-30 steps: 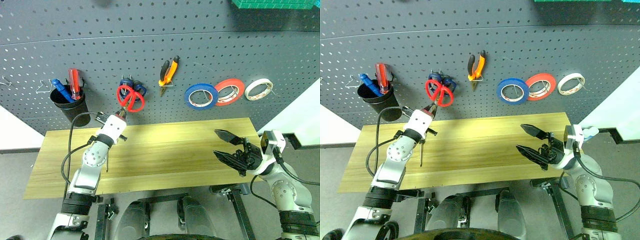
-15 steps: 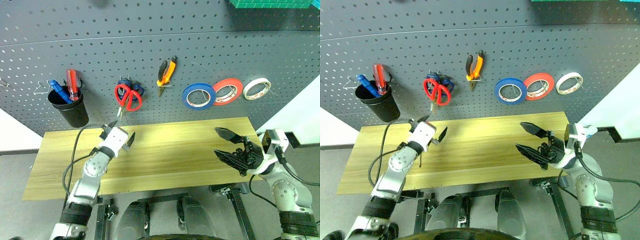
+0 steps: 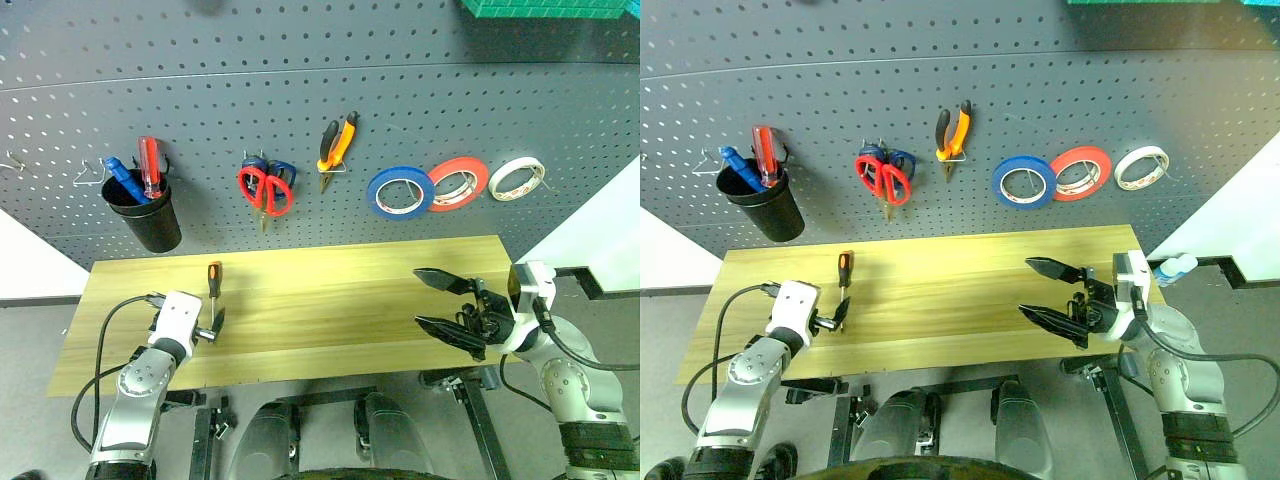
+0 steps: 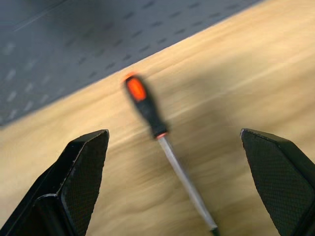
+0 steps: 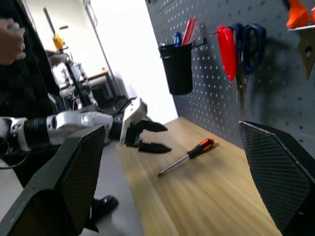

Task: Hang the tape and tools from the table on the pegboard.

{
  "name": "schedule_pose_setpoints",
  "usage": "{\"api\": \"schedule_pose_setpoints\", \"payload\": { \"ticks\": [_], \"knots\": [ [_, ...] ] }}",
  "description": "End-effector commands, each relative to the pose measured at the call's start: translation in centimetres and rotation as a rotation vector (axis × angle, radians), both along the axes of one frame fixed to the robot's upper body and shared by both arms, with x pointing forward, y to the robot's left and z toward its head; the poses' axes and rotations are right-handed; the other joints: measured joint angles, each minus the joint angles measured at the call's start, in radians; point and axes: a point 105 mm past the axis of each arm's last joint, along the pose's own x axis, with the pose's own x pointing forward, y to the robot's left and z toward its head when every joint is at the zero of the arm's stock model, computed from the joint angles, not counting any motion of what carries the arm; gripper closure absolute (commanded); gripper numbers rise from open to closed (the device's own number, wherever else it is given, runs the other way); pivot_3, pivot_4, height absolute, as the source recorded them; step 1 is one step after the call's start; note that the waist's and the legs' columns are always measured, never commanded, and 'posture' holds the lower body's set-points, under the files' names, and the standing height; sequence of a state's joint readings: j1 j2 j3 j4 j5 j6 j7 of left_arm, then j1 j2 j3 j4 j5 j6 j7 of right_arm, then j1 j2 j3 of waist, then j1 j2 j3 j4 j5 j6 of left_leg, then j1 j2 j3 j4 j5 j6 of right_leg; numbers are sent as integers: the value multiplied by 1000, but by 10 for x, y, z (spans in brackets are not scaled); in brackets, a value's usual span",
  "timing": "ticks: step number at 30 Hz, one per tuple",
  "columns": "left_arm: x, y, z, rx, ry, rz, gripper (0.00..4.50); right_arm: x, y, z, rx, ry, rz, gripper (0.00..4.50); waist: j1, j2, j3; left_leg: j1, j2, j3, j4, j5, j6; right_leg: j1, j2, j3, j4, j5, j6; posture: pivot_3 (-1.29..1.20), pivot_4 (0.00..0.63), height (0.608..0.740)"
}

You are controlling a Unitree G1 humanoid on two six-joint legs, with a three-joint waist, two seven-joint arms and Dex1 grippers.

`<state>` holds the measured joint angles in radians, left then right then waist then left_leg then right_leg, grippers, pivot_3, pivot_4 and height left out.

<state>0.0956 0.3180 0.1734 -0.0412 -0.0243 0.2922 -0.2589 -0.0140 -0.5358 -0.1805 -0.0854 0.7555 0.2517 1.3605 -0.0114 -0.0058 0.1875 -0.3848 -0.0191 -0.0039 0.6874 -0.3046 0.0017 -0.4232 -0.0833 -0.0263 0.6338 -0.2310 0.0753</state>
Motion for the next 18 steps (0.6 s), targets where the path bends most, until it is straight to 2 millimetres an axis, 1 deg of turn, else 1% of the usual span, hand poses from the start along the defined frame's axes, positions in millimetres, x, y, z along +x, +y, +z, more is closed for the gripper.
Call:
{"api": "schedule_pose_setpoints", "payload": {
  "ticks": [1, 4, 6, 11, 12, 16, 18],
  "knots": [
    [13, 21, 14, -71, -10, 158, 22, -7, 2, 7, -29, -27, 45, 0, 2, -4, 2, 0, 0, -1, 0, 0, 0, 0, 0, -1, 0, 0, 0, -66, 206, 736],
    [21, 22, 19, -81, -11, 163, 22, -10, 0, 7, -28, -15, 41, 0, -2, -4, 4, -1, 0, -1, 0, 0, 1, 0, 0, -1, -1, 0, 0, -70, 219, 736],
    [27, 24, 18, -86, 1, 182, 22, -15, 0, 8, -25, -3, 50, 0, -2, -7, 7, -1, 0, -1, -1, 0, 1, 0, 0, -1, -2, 0, 0, -71, 225, 736],
    [43, 10, 15, -191, 24, 123, 22, -23, 0, 9, -34, 15, 48, 0, -2, -7, 20, -1, 0, -1, -1, 0, 1, -1, -1, -1, -2, 0, -1, -89, 252, 736],
    [45, 9, 13, -191, 33, 123, 22, -25, -1, 9, -35, 21, 48, 0, -2, -7, 25, -1, 0, -1, -1, 0, 1, -1, -2, -1, -2, -2, -3, -96, 258, 736],
    [52, 10, 6, -214, 57, 140, 22, -31, -3, 8, -42, 44, 39, 0, -2, -8, 37, -4, 0, -1, -2, 0, 1, -3, -3, -1, -3, -2, -3, -107, 268, 736],
    [54, 15, -2, -234, 87, 182, 22, -34, -4, 8, -42, 53, 32, 0, -3, -9, 41, -5, 0, -1, -2, 0, 1, -3, -4, -1, -4, -2, -3, -120, 272, 736]
  ]
}}
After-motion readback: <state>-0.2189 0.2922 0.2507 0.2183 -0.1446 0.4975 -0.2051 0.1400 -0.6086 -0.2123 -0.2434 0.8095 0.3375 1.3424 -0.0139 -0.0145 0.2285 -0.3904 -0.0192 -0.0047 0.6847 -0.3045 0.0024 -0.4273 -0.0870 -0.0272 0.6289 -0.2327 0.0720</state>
